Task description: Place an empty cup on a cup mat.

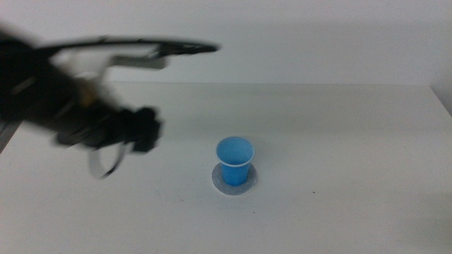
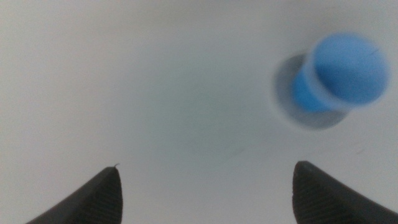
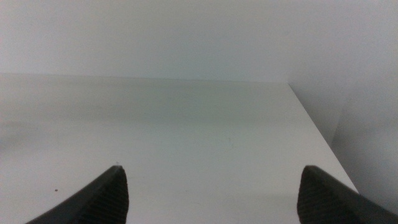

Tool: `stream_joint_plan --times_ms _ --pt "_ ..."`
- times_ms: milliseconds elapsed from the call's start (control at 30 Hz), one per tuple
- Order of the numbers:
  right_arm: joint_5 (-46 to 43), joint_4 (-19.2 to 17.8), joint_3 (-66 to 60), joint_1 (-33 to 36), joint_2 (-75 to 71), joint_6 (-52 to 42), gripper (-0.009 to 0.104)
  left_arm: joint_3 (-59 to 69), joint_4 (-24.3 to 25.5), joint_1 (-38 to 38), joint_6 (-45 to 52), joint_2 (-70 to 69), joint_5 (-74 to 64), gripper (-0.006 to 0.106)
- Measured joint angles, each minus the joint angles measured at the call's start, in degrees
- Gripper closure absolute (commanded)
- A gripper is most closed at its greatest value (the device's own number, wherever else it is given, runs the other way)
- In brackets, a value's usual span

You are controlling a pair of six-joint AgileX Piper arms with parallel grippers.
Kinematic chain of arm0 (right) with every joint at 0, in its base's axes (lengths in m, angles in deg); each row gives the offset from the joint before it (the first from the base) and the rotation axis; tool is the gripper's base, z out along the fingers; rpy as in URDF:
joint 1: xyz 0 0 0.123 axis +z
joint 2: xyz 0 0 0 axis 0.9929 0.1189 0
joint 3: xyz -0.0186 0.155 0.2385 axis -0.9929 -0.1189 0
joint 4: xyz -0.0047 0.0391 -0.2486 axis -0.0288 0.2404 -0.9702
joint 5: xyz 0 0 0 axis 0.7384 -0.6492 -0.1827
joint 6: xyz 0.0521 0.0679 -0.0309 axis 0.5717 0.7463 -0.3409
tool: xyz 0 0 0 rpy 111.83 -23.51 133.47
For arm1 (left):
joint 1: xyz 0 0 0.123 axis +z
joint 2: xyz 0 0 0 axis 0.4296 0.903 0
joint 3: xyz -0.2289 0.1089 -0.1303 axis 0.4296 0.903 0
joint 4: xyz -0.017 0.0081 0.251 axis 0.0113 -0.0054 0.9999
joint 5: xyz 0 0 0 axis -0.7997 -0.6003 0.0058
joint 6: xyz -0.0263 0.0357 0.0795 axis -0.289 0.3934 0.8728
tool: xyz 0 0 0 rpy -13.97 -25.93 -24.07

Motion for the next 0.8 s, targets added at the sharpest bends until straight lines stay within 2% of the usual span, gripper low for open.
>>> stream_joint_plan --times_ms 267,433,533,700,800 --pt "0.00 0.00 0.00 0.00 0.00 0.00 0.002 18.94 11.68 0.00 -4.69 -27.52 2.69 0.007" --pt "0.00 0.00 0.00 0.00 0.00 0.00 0.002 28.73 16.16 0.49 -10.45 -40.92 5.13 0.007" --pt "0.00 0.00 0.00 0.00 0.00 0.00 0.002 35.47 14.38 5.49 -10.67 -48.03 14.65 0.007" --pt "0.00 0.00 0.00 0.00 0.00 0.00 0.002 48.60 5.07 16.26 -1.59 -57.23 35.27 0.007" --pt "0.00 0.00 0.00 0.00 0.00 0.00 0.002 55.25 0.57 20.10 1.77 -61.50 42.53 0.007"
